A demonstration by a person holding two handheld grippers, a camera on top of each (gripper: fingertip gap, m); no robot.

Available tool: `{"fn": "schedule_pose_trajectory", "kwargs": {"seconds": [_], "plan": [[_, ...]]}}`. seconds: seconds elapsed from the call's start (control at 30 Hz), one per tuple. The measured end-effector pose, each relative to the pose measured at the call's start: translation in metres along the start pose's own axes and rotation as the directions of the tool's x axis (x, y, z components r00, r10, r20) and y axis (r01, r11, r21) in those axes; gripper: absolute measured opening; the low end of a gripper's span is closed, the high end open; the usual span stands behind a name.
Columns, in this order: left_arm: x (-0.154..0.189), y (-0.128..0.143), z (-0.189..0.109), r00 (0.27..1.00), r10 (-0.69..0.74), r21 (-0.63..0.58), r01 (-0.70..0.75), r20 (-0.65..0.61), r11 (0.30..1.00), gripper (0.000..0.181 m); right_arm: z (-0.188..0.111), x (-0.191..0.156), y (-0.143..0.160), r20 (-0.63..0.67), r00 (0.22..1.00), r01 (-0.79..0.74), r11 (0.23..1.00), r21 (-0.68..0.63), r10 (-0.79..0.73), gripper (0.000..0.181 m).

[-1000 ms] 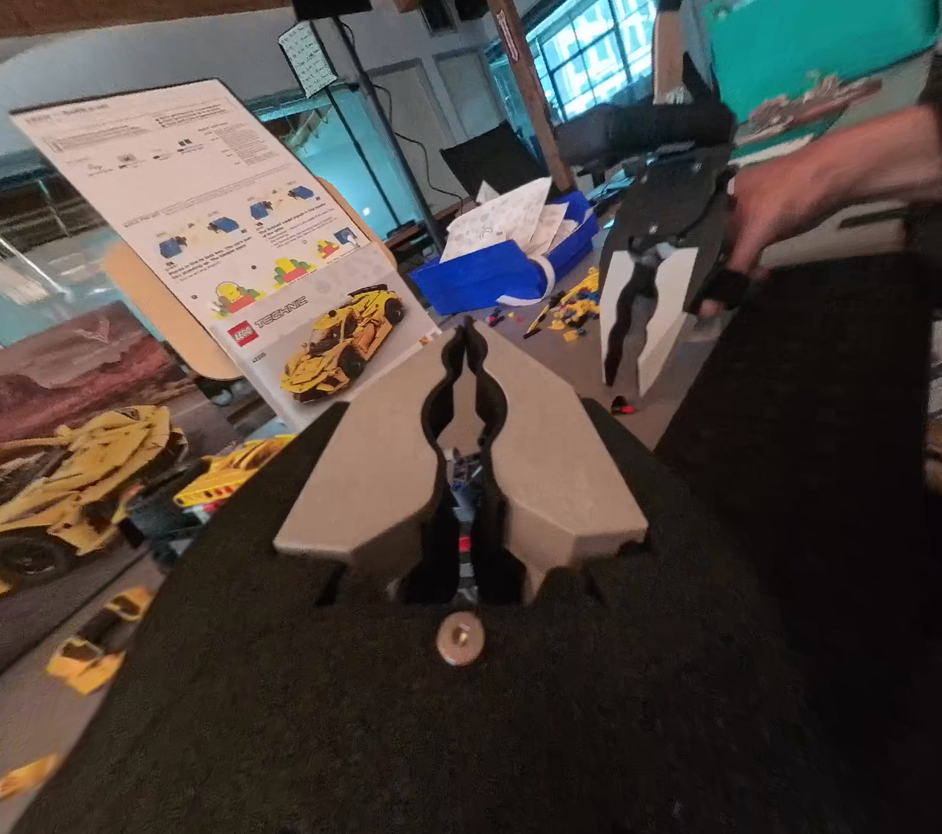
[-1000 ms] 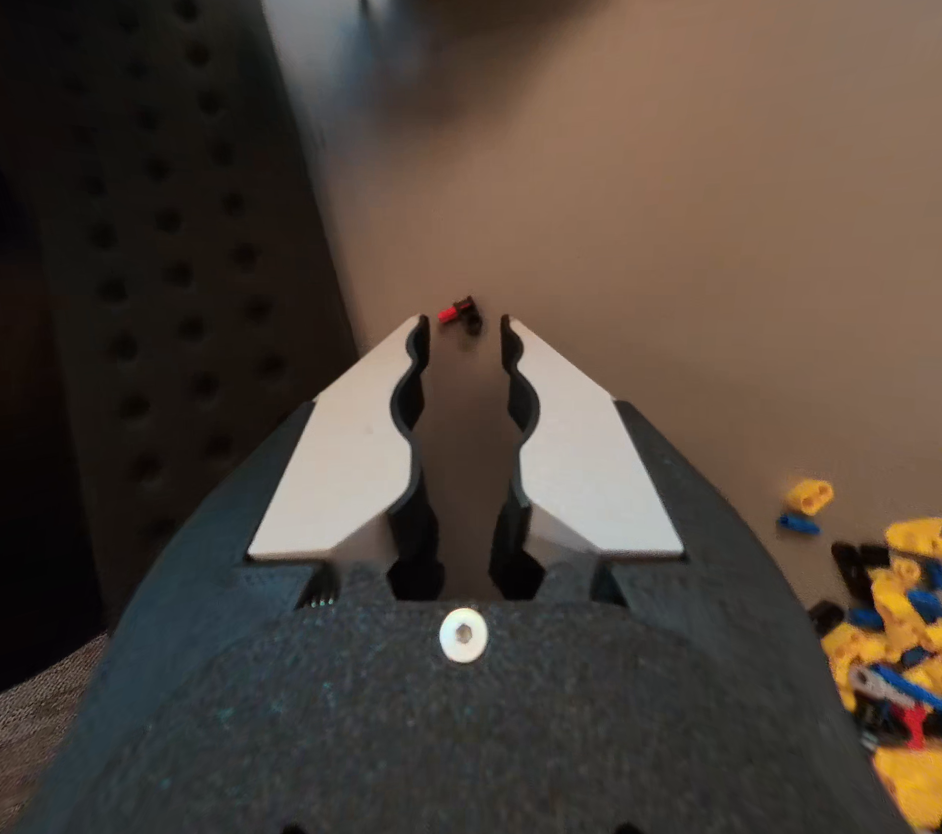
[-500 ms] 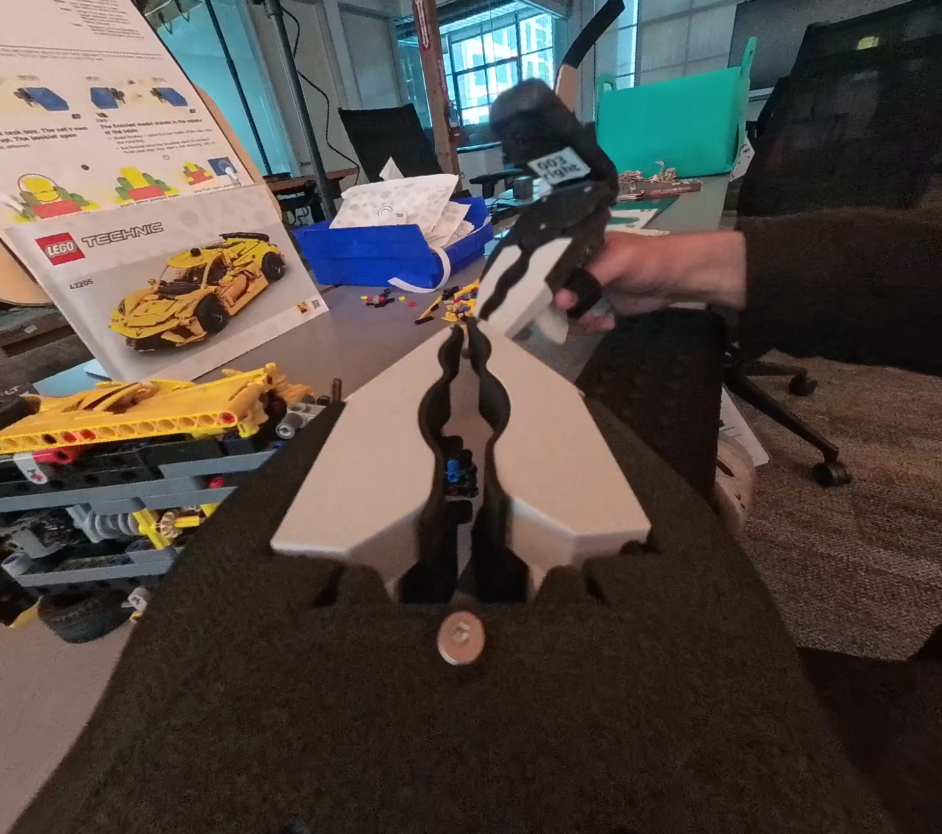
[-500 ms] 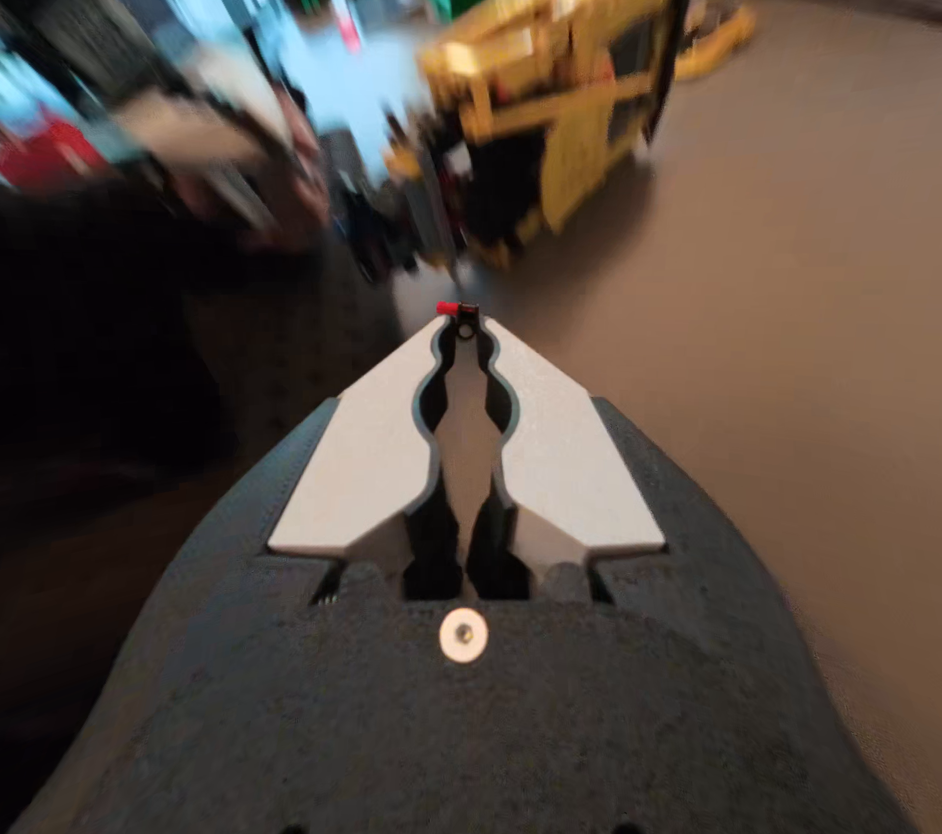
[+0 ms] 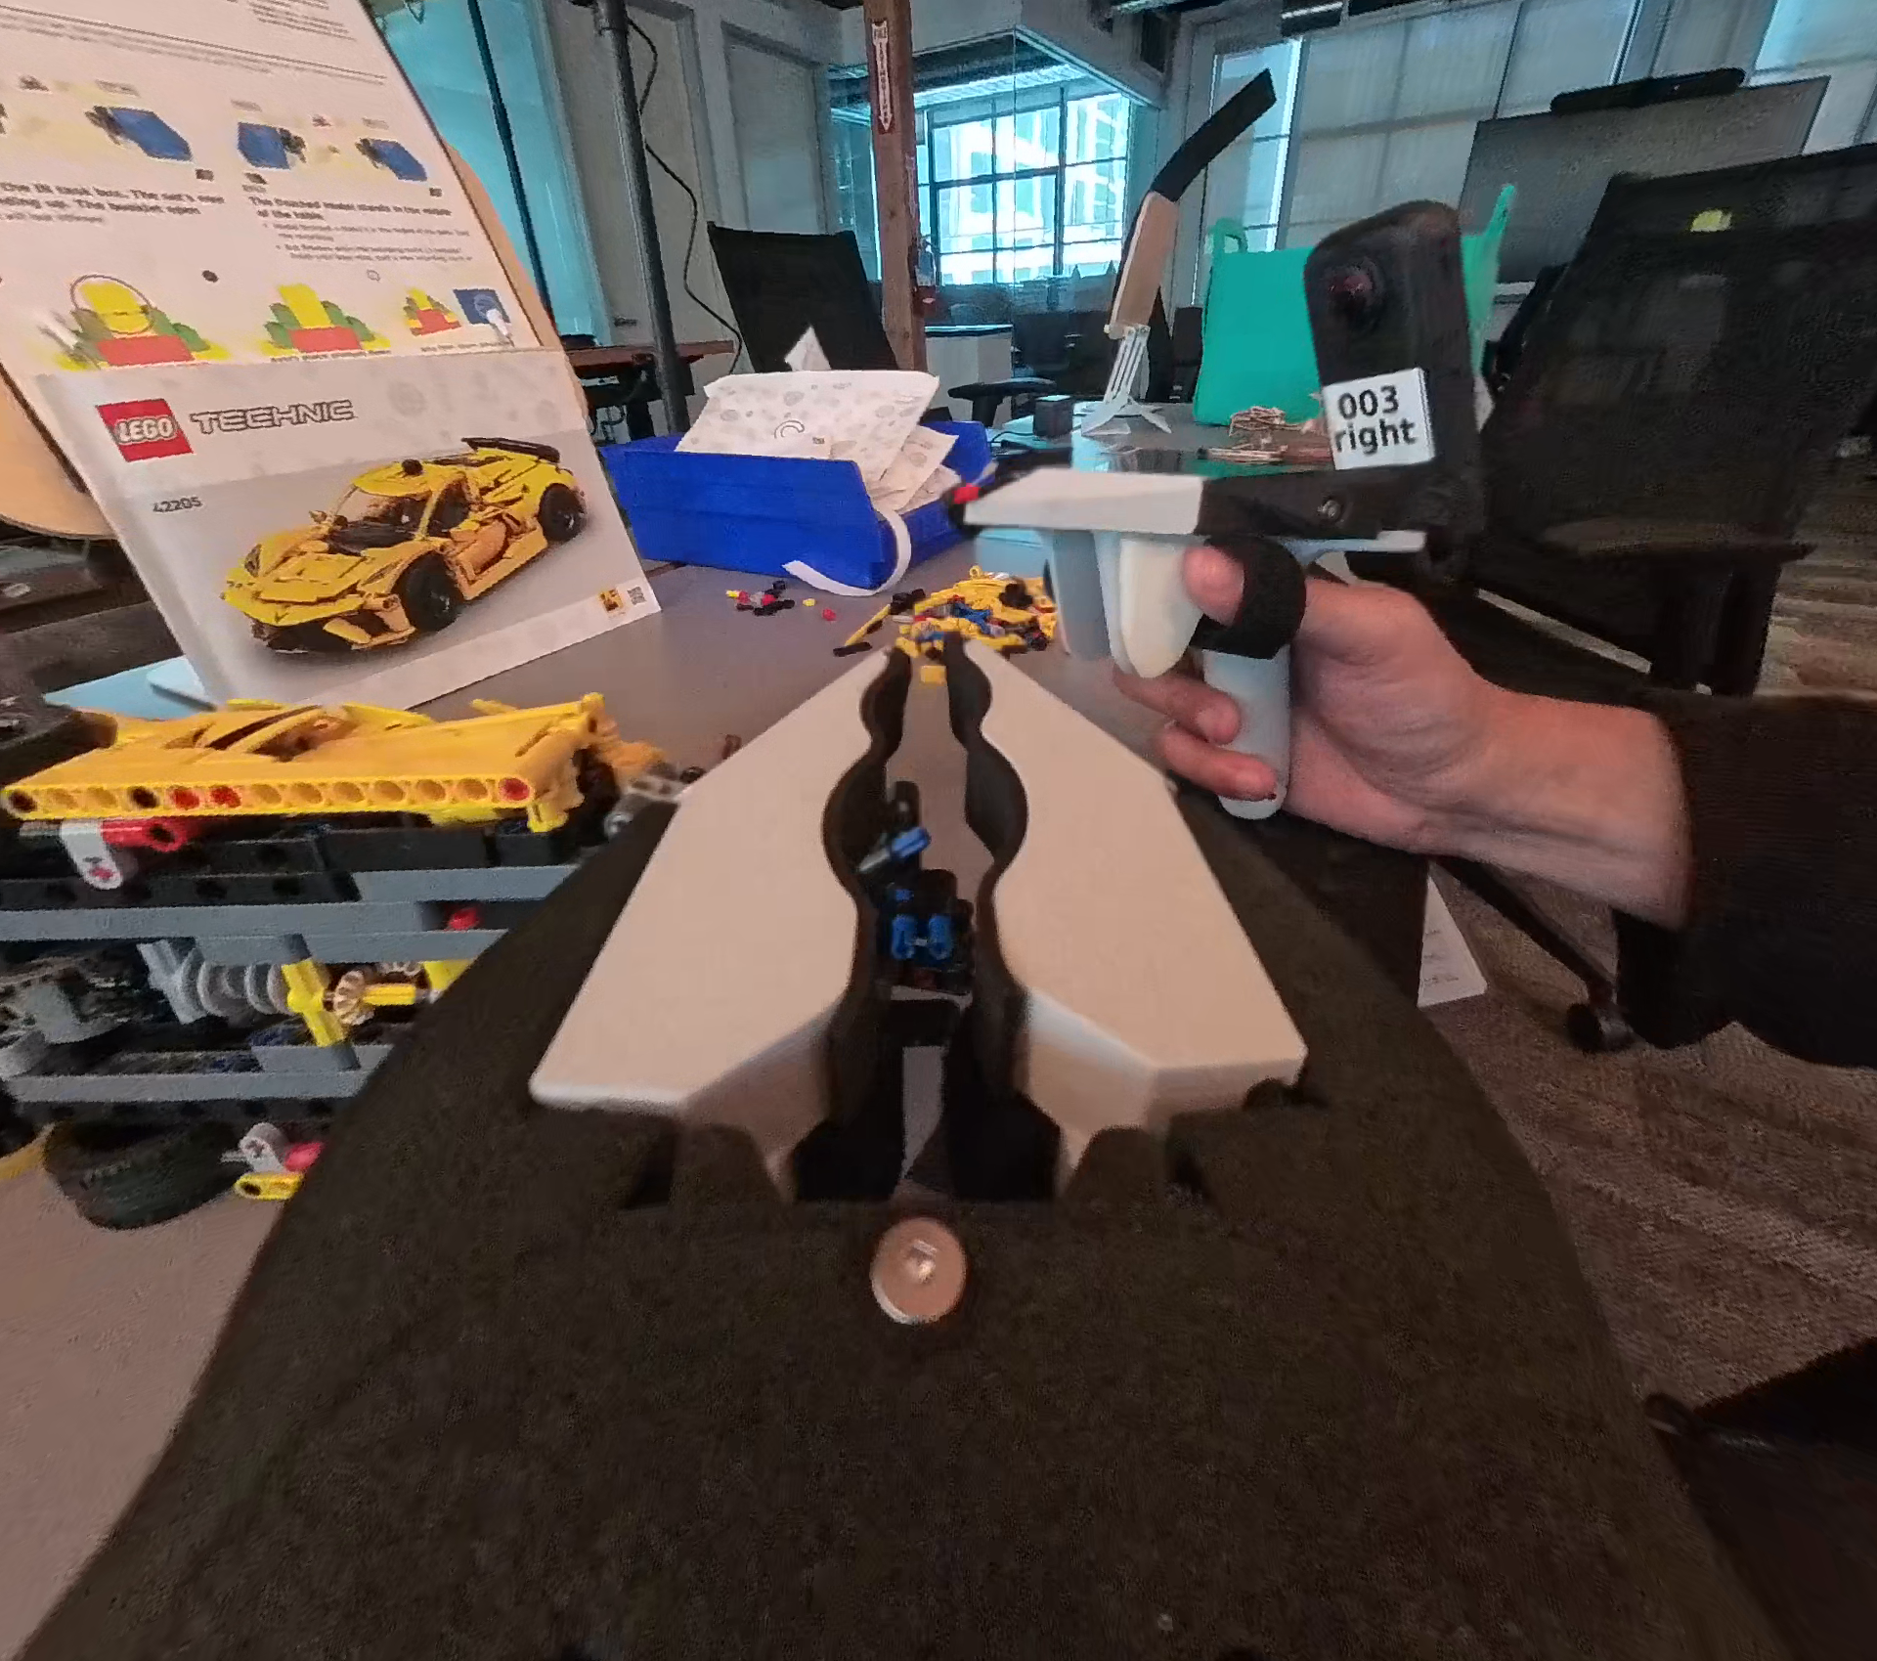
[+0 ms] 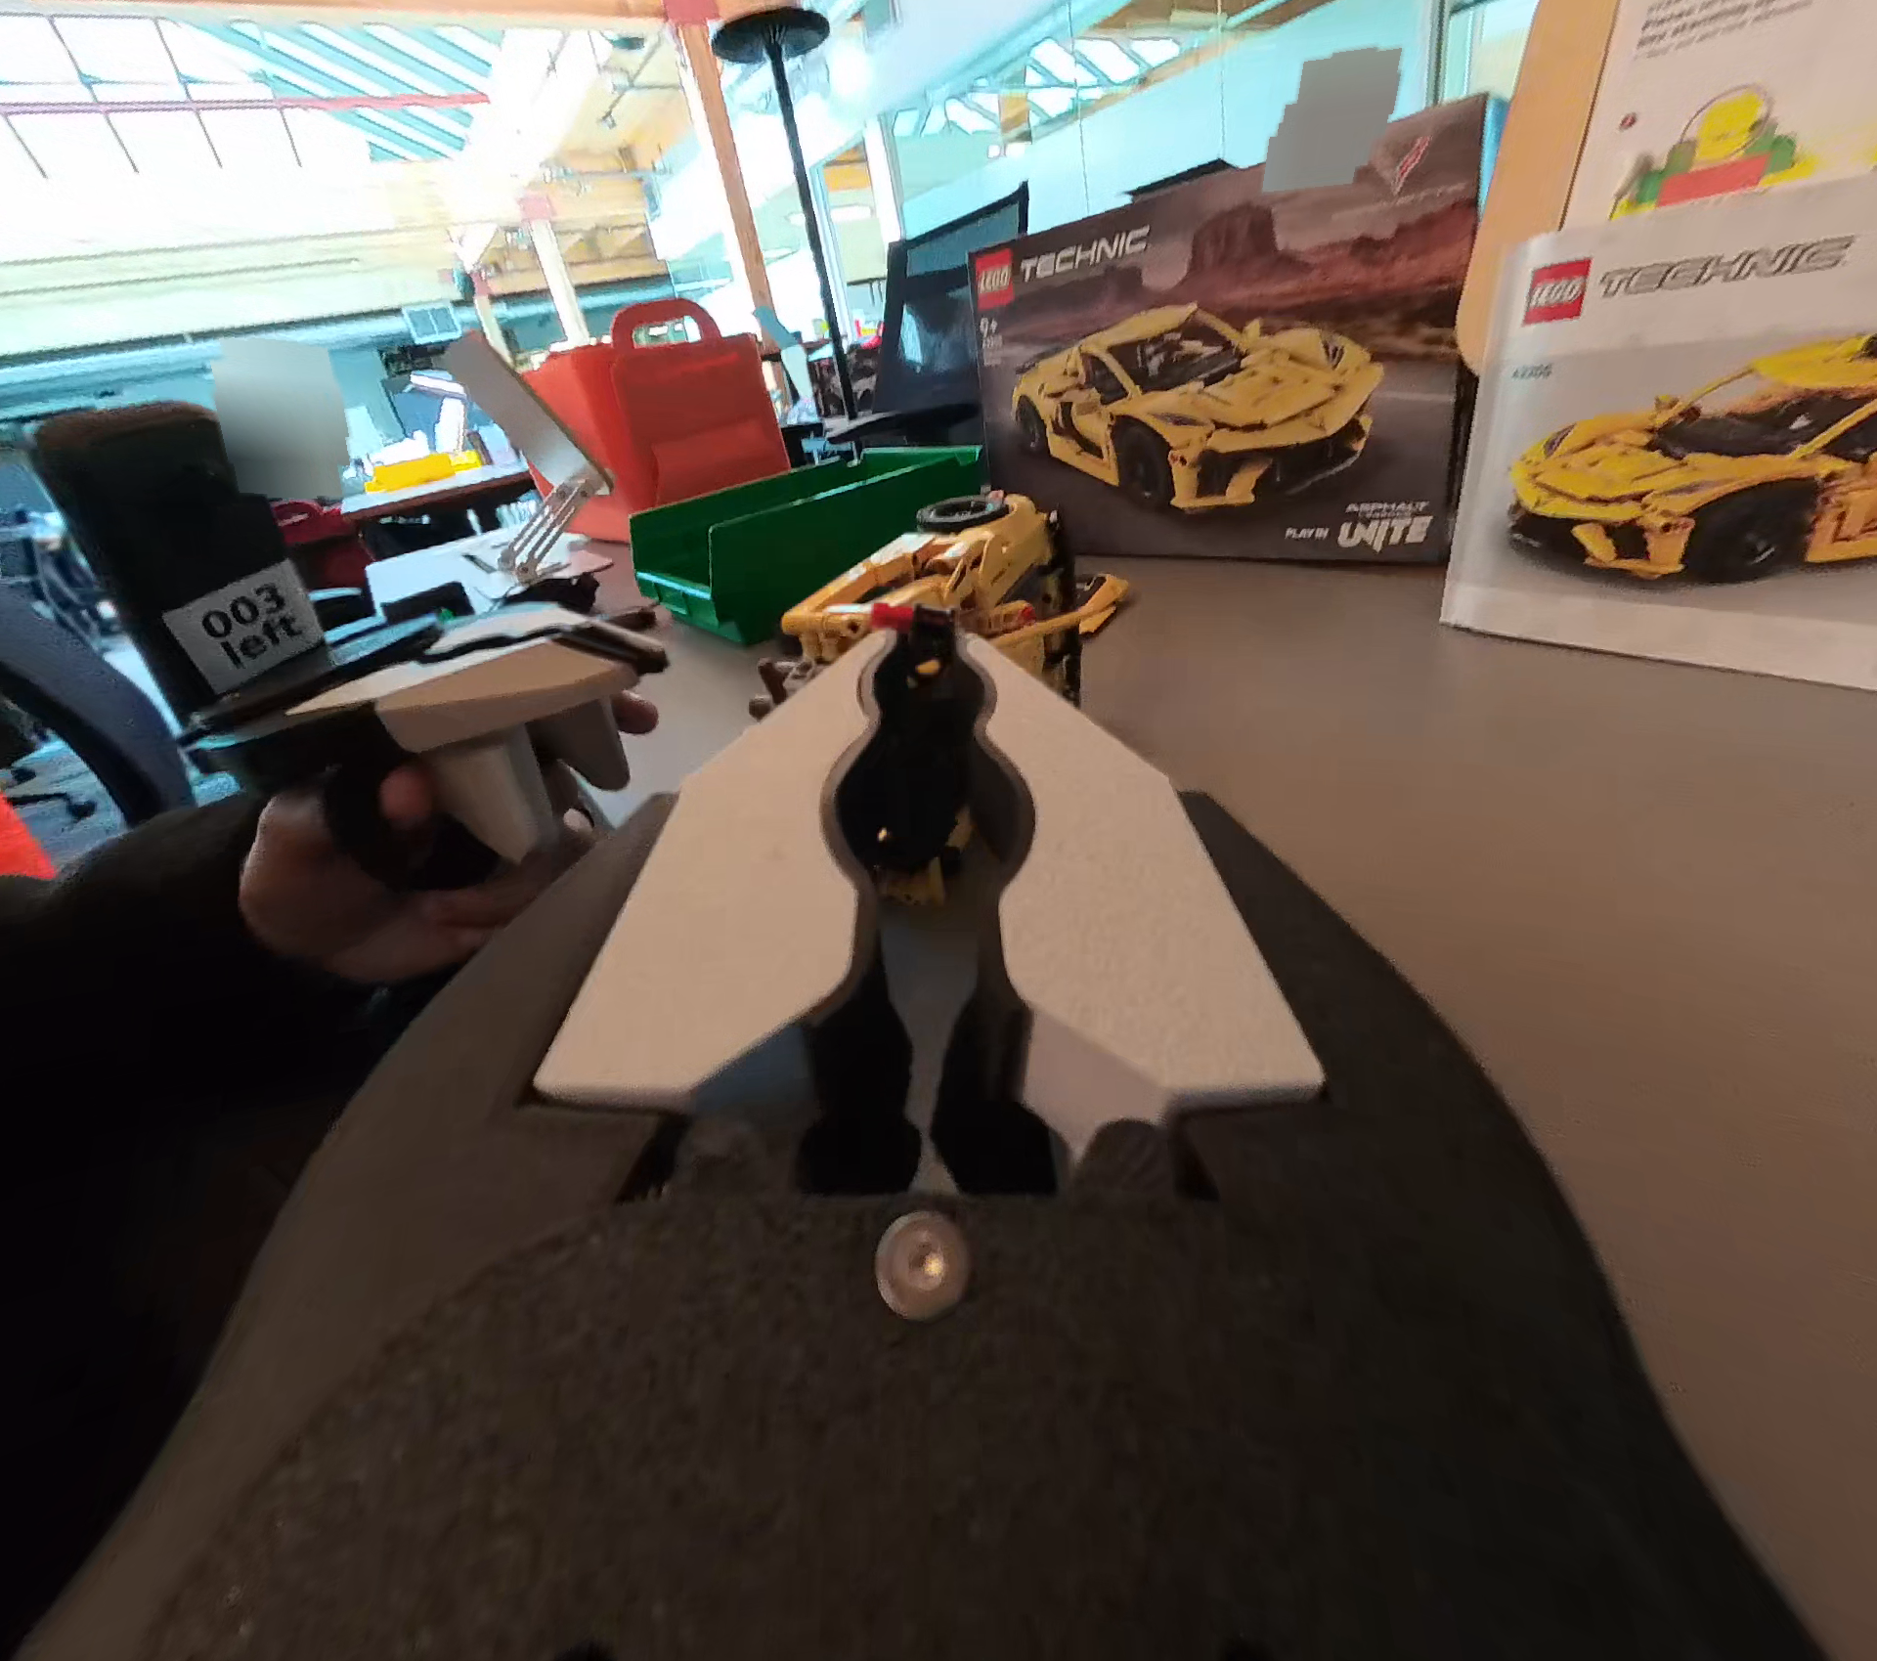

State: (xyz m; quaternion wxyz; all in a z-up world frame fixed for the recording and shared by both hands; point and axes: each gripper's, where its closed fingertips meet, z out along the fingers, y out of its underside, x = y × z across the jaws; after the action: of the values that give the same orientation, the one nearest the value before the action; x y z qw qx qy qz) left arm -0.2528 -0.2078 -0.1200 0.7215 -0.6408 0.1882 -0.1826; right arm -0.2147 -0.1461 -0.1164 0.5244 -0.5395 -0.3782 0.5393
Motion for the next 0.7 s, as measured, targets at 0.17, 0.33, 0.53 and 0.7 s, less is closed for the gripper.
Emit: {"fn": "schedule_pose_trajectory", "kwargs": {"seconds": [0.17, 0.33, 0.53, 0.7], "plan": [[-0.009, 0.001, -0.009, 0.999, 0.025, -0.022, -0.024, 0.044, 0.999, 0.01, 0.008, -0.007, 0.011, 0.039, 0.999, 0.014, 0.998, -0.068, -0.011, 0.006], [-0.065, 0.009, -0.041, 0.965, 0.046, -0.115, -0.016, 0.259, 0.993, 0.012, 0.019, -0.02, 0.037, 0.084, 0.995, 0.073, 0.971, -0.23, -0.055, 0.006], [-0.119, 0.096, -0.082, 0.943, 0.116, -0.639, 0.118, 0.312, 0.76, 0.026, 0.037, -0.014, 0.102, 0.049, 0.991, 0.13, 0.782, -0.609, -0.126, 0.007], [-0.077, 0.104, -0.044, 0.999, -0.042, -0.68, 0.037, 0.009, 0.732, 0.028, 0.072, 0.017, 0.097, -0.041, 0.998, 0.015, 0.784, -0.62, -0.051, 0.007]]}}
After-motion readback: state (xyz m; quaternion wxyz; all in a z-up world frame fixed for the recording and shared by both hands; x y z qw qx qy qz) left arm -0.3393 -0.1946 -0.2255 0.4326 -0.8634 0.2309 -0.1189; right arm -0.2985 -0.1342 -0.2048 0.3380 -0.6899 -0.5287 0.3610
